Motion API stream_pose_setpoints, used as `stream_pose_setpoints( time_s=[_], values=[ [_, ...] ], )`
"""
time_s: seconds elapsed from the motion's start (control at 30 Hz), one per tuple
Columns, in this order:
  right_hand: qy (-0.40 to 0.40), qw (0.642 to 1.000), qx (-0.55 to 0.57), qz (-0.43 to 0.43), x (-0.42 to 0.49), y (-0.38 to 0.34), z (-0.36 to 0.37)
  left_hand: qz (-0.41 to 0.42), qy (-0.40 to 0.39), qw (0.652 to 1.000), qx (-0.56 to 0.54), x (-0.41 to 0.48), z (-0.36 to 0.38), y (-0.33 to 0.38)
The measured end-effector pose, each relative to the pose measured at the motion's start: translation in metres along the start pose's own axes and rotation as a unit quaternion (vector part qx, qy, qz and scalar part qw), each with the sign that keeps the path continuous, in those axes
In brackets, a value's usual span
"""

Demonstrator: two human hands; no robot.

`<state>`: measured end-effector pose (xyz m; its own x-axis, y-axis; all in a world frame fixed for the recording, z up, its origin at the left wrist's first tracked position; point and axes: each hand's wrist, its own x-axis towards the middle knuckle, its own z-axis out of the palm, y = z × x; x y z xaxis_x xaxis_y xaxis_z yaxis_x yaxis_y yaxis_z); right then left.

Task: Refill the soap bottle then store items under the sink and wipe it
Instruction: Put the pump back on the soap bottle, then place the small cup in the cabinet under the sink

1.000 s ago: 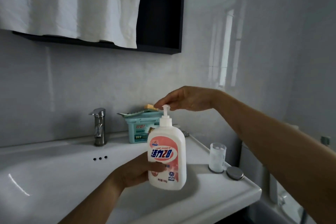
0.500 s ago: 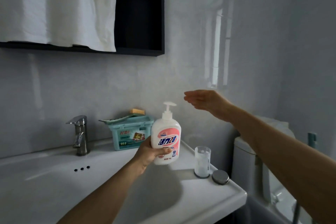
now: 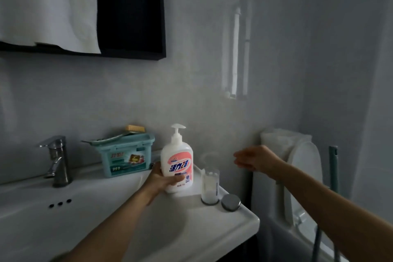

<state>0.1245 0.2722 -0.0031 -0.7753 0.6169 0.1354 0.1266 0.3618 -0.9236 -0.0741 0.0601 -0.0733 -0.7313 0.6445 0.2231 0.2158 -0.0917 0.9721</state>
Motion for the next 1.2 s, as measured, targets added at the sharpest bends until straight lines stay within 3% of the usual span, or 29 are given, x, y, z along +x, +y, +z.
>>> stream_pose_setpoints(
  time_s=[0.13,0.3,0.4,0.53,1.07,1.2],
  values=[
    [0.007,0.988,-0.116,0.099,-0.013,0.026,0.005,0.002,0.051,0.999,0.015,-0.005,0.0,-0.004],
    [-0.018,0.975,-0.088,0.204,-0.031,0.032,0.024,0.046,0.285,0.953,0.094,-0.046,0.004,0.014],
    [-0.045,0.967,-0.078,0.236,-0.038,0.026,0.032,0.056,0.199,0.971,0.116,-0.069,0.019,0.028],
    [-0.074,0.951,-0.111,0.279,-0.039,0.027,0.039,0.001,0.081,0.99,0.114,-0.081,0.042,0.025],
    [-0.085,0.933,0.021,0.348,-0.036,0.032,0.034,-0.046,0.041,0.989,0.133,-0.069,0.081,0.012],
    [-0.098,0.918,0.149,0.354,-0.037,0.031,0.027,-0.05,0.039,0.989,0.13,-0.061,0.089,0.01]
  ],
)
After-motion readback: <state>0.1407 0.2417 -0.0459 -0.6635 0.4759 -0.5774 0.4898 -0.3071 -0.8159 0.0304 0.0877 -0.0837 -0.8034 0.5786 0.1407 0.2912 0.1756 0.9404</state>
